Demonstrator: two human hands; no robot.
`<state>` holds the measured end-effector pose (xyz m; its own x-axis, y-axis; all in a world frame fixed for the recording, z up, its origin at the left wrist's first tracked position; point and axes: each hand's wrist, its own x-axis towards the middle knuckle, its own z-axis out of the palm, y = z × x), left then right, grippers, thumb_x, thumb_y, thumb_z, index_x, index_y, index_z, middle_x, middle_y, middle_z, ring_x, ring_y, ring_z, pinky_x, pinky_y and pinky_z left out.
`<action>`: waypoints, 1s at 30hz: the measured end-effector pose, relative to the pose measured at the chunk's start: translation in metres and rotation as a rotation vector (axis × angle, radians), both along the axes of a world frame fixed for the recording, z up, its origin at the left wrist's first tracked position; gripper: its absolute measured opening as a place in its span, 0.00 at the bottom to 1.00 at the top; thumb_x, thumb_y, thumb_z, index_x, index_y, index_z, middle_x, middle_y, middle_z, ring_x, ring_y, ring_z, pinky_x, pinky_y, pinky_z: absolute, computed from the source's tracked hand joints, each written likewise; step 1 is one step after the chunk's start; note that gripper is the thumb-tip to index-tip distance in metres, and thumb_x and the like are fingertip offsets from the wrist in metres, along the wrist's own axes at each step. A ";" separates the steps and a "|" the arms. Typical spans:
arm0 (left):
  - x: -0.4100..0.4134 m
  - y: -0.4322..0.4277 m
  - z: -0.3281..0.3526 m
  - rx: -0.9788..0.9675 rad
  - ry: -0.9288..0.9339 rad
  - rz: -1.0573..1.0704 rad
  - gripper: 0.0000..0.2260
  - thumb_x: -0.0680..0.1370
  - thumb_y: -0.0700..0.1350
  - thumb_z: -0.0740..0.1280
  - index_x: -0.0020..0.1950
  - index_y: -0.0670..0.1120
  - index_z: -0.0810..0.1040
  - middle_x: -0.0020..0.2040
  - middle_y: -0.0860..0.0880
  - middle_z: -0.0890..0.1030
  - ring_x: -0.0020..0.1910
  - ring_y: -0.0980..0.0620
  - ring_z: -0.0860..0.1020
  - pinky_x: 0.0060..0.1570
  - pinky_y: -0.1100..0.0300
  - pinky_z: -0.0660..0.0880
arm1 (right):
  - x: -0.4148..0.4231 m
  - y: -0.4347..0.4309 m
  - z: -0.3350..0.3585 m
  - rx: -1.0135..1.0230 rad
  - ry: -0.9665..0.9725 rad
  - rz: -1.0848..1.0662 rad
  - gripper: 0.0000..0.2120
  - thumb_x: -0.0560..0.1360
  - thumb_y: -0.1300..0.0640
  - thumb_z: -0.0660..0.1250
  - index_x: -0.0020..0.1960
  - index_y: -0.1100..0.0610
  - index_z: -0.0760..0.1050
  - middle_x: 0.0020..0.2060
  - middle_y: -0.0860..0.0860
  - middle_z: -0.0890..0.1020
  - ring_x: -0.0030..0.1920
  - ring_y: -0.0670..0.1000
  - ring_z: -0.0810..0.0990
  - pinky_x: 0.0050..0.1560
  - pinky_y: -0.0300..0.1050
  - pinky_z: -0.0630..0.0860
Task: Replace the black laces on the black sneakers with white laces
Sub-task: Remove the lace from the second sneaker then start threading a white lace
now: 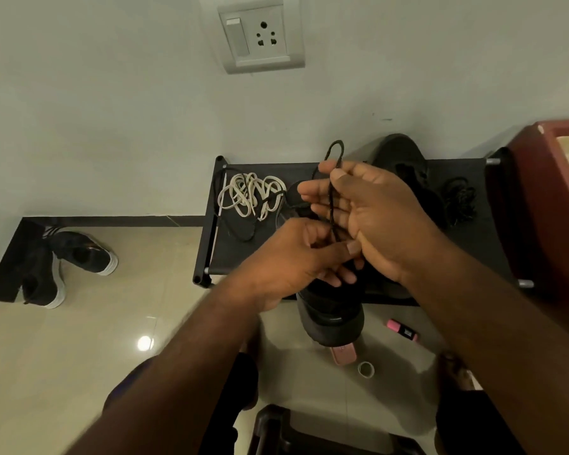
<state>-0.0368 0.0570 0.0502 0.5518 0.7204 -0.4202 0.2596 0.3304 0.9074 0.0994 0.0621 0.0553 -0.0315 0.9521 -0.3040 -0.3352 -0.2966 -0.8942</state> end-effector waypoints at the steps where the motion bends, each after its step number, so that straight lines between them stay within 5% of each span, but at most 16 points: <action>1: 0.003 0.000 0.002 -0.016 -0.092 0.069 0.08 0.80 0.39 0.64 0.53 0.34 0.78 0.43 0.41 0.82 0.37 0.51 0.80 0.38 0.62 0.77 | 0.002 -0.001 -0.001 0.004 -0.049 0.012 0.10 0.84 0.53 0.58 0.57 0.56 0.76 0.47 0.53 0.86 0.45 0.50 0.85 0.43 0.42 0.80; 2: 0.005 0.002 0.004 -0.033 -0.194 0.174 0.07 0.81 0.39 0.63 0.52 0.36 0.78 0.42 0.42 0.81 0.36 0.52 0.80 0.37 0.63 0.77 | 0.004 -0.003 0.000 0.007 -0.075 0.024 0.12 0.83 0.49 0.60 0.55 0.55 0.78 0.45 0.53 0.85 0.39 0.50 0.83 0.38 0.42 0.78; 4: 0.004 0.014 0.007 -0.093 -0.387 0.448 0.07 0.81 0.39 0.62 0.51 0.38 0.78 0.40 0.44 0.82 0.36 0.53 0.80 0.37 0.64 0.78 | 0.007 -0.005 0.000 -0.002 -0.047 0.086 0.21 0.77 0.41 0.62 0.56 0.57 0.80 0.42 0.54 0.82 0.37 0.49 0.80 0.42 0.45 0.78; 7: -0.008 0.035 0.000 -0.137 -0.521 0.769 0.07 0.81 0.40 0.63 0.50 0.38 0.78 0.40 0.44 0.83 0.36 0.54 0.82 0.37 0.66 0.79 | 0.011 -0.012 0.000 -0.046 -0.111 0.342 0.21 0.77 0.44 0.64 0.57 0.60 0.79 0.40 0.55 0.82 0.39 0.52 0.81 0.45 0.46 0.81; 10: -0.017 0.042 -0.010 -0.118 -0.456 0.877 0.07 0.81 0.41 0.65 0.50 0.39 0.79 0.39 0.44 0.84 0.36 0.54 0.82 0.37 0.66 0.79 | 0.015 -0.017 0.000 -0.104 -0.162 0.463 0.14 0.83 0.51 0.60 0.50 0.61 0.77 0.28 0.51 0.73 0.28 0.49 0.73 0.31 0.43 0.75; 16: -0.026 0.048 -0.032 -0.036 -0.097 0.858 0.11 0.81 0.48 0.65 0.47 0.41 0.80 0.31 0.49 0.82 0.29 0.56 0.79 0.28 0.67 0.75 | 0.044 0.002 -0.001 -0.165 0.054 0.182 0.16 0.82 0.45 0.59 0.46 0.57 0.74 0.26 0.48 0.67 0.21 0.44 0.60 0.21 0.37 0.55; 21: -0.035 0.057 -0.031 -0.044 0.122 0.878 0.17 0.81 0.54 0.63 0.43 0.44 0.80 0.24 0.54 0.76 0.22 0.58 0.71 0.21 0.67 0.64 | 0.058 0.002 -0.015 0.139 -0.787 -0.071 0.11 0.82 0.49 0.64 0.45 0.55 0.78 0.29 0.48 0.78 0.25 0.43 0.72 0.27 0.35 0.71; 22: -0.035 0.056 -0.030 -0.021 0.186 0.846 0.19 0.81 0.56 0.63 0.41 0.43 0.80 0.24 0.54 0.75 0.22 0.57 0.70 0.21 0.66 0.64 | 0.060 0.002 -0.015 0.181 -0.829 -0.111 0.10 0.81 0.50 0.65 0.45 0.54 0.78 0.31 0.49 0.80 0.26 0.43 0.74 0.28 0.35 0.71; 24: -0.031 0.051 -0.028 0.204 0.351 0.747 0.20 0.79 0.59 0.66 0.40 0.43 0.79 0.28 0.51 0.76 0.26 0.54 0.72 0.26 0.60 0.73 | 0.061 0.000 -0.014 0.154 -0.669 -0.072 0.10 0.81 0.51 0.66 0.45 0.55 0.77 0.30 0.51 0.80 0.24 0.46 0.71 0.24 0.36 0.68; 26: -0.020 0.043 -0.020 0.566 0.374 0.555 0.11 0.76 0.55 0.70 0.49 0.48 0.78 0.44 0.54 0.80 0.42 0.56 0.79 0.46 0.56 0.80 | 0.056 -0.005 -0.010 0.025 -0.423 0.094 0.13 0.80 0.49 0.65 0.43 0.58 0.75 0.27 0.53 0.78 0.20 0.47 0.65 0.20 0.36 0.61; 28: -0.006 0.035 -0.014 0.746 0.285 0.233 0.18 0.76 0.46 0.72 0.64 0.53 0.73 0.59 0.57 0.77 0.59 0.64 0.75 0.60 0.68 0.72 | 0.050 -0.009 -0.004 -0.079 -0.219 0.222 0.16 0.79 0.46 0.64 0.42 0.59 0.74 0.26 0.54 0.75 0.19 0.45 0.61 0.20 0.35 0.56; 30: 0.005 0.031 -0.019 0.800 0.220 0.072 0.16 0.77 0.41 0.69 0.65 0.48 0.76 0.57 0.55 0.80 0.58 0.64 0.77 0.58 0.71 0.71 | 0.046 -0.009 0.001 -0.124 -0.014 0.248 0.16 0.79 0.46 0.63 0.41 0.57 0.74 0.25 0.52 0.73 0.18 0.44 0.60 0.21 0.37 0.54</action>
